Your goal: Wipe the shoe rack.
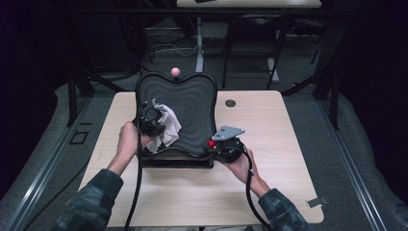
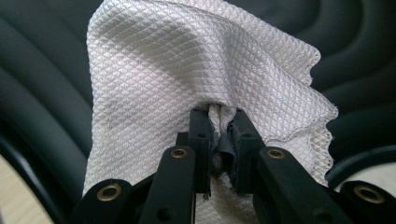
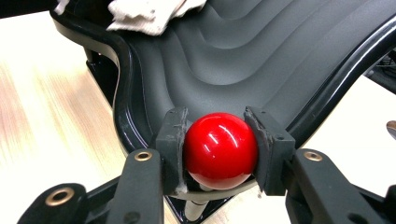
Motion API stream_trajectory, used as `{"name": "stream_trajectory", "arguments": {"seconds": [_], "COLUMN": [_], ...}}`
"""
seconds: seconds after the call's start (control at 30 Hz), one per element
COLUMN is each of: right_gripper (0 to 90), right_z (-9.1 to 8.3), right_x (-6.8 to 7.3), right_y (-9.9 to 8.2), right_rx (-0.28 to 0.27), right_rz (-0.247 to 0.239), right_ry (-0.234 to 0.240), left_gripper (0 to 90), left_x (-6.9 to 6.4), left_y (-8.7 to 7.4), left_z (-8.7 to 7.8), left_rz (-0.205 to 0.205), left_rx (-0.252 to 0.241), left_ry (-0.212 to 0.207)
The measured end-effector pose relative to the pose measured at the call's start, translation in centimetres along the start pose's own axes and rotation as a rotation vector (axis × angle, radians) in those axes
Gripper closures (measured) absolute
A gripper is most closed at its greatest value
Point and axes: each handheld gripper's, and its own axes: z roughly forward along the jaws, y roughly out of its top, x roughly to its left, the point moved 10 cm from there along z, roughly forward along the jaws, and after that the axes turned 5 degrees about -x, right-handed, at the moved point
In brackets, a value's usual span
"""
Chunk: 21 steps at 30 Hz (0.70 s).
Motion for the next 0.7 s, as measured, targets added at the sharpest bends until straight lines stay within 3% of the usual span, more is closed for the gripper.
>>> {"name": "stream_trajectory", "arguments": {"seconds": [0.3,0.7], "right_gripper": [60.0,60.0], "right_z": [0.0,0.0], "right_x": [0.0,0.0], "right_y": [0.0,0.0], "right_rx": [0.001,-0.004], "right_rz": [0.0,-0.006], "right_ry": [0.001,0.005], "left_gripper": [81.6,81.5], "left_x": [2.4,4.0], "left_y": [2.6,6.1], "left_z": [0.5,1.3], "left_rz": [-0.025,-0.036], "left_rx": [-0.002,-0.013], "left_ry": [0.045,0.094]}}
